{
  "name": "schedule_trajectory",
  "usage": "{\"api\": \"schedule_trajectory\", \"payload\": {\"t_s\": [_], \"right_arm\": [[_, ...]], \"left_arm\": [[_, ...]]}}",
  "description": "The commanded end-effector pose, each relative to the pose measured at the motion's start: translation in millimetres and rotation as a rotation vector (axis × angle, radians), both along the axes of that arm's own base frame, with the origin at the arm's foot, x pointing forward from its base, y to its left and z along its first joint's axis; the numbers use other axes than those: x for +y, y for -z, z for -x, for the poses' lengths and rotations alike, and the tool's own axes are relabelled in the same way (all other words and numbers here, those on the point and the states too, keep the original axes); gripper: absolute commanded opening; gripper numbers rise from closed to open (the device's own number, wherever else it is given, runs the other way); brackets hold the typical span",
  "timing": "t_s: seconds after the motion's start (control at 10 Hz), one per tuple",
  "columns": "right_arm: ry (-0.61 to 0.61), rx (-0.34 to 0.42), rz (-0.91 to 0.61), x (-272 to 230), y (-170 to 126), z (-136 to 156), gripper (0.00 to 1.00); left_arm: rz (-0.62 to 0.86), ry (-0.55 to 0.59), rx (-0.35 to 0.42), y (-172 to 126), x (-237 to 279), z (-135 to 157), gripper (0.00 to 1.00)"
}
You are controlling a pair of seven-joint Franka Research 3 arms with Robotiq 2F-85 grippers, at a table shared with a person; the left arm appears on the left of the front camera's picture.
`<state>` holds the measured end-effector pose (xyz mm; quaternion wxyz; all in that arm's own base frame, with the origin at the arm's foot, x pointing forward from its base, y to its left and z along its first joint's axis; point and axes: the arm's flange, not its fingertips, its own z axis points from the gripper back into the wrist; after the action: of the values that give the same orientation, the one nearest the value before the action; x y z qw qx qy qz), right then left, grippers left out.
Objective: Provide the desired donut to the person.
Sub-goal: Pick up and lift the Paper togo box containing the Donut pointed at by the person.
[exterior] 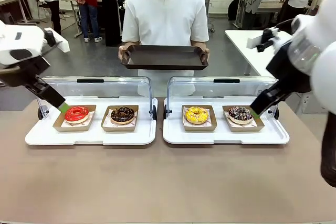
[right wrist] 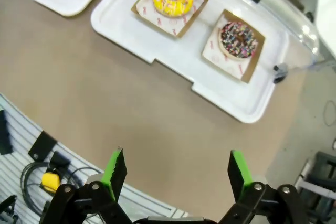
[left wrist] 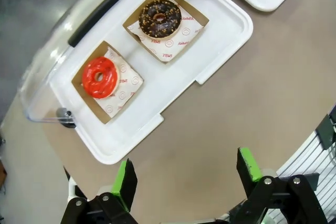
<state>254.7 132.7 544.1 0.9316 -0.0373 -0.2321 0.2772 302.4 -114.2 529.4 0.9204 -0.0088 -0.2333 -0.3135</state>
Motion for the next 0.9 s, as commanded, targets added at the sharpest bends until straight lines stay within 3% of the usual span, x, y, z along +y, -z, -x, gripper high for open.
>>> {"api": "schedule_trajectory", "payload": {"t_s": [0.0, 0.1, 0.2, 0.6, 0.8], "right_arm": [[0.039, -0.018, 0.002, -9, -11, 12, 1.00], [0.056, -0.060, 0.107, -13, -5, 6, 1.00], [0.009, -0.013, -0.004, -6, -10, 12, 1.00], [0.012, -0.029, 0.024, -10, -13, 15, 1.00], [-0.132, 0.120, -0.245, -64, -18, -13, 1.00]], "left_arm": [[0.017, -0.029, -0.034, -1, 13, 17, 1.00], [0.000, -0.002, -0.151, -1, 11, 20, 1.00], [0.008, -0.008, -0.020, -10, 5, 7, 1.00], [0.007, -0.010, -0.039, -14, 6, 8, 1.00], [0.258, 0.189, 0.061, -19, 40, -12, 1.00]]}}
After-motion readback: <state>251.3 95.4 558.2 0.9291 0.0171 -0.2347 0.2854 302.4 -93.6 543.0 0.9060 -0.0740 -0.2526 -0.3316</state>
